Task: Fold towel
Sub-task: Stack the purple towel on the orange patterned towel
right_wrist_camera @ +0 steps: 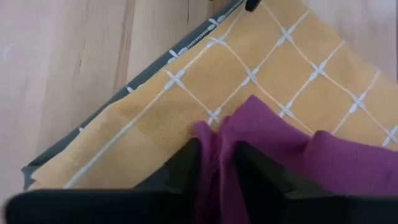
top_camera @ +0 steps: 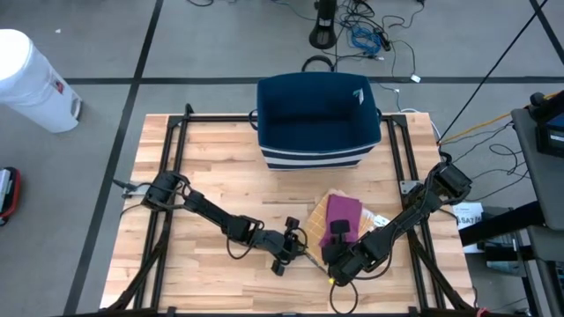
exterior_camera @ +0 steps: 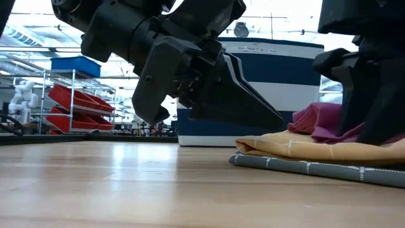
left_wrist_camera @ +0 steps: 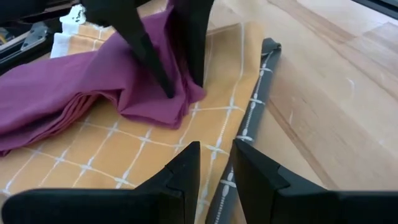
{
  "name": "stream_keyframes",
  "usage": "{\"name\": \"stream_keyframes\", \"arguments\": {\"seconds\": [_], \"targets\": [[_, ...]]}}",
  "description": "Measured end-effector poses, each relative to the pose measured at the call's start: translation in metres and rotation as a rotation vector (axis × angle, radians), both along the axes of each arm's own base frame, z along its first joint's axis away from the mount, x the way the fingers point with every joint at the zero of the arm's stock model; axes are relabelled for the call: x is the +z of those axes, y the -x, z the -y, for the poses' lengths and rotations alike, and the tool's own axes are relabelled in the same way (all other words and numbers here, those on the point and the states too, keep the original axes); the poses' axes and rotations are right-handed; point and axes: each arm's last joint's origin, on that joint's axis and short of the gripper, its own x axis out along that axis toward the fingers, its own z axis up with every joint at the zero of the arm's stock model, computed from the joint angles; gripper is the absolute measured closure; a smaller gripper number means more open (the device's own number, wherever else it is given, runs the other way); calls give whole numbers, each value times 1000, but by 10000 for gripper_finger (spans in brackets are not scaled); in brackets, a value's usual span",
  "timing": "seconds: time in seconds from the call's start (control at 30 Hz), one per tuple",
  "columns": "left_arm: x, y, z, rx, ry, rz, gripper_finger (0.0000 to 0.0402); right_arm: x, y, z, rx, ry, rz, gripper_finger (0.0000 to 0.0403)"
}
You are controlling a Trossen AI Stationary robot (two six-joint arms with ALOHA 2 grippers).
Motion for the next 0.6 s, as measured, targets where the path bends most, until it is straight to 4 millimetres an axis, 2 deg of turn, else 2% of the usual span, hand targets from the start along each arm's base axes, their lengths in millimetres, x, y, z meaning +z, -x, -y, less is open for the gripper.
{"name": "stream_keyframes", "arguments": {"seconds": [0.2,0.4,0.6], "targets": [[-1,1,0,2,-3,-16,303,0,0,0,20,7,1,393],[-2,1,0,8,6,-25,303,3,-5,-3,23,15,63,399],[-2,3,4,-57,38,-41,303,18,-14,-5,-24,111,183,401]]}}
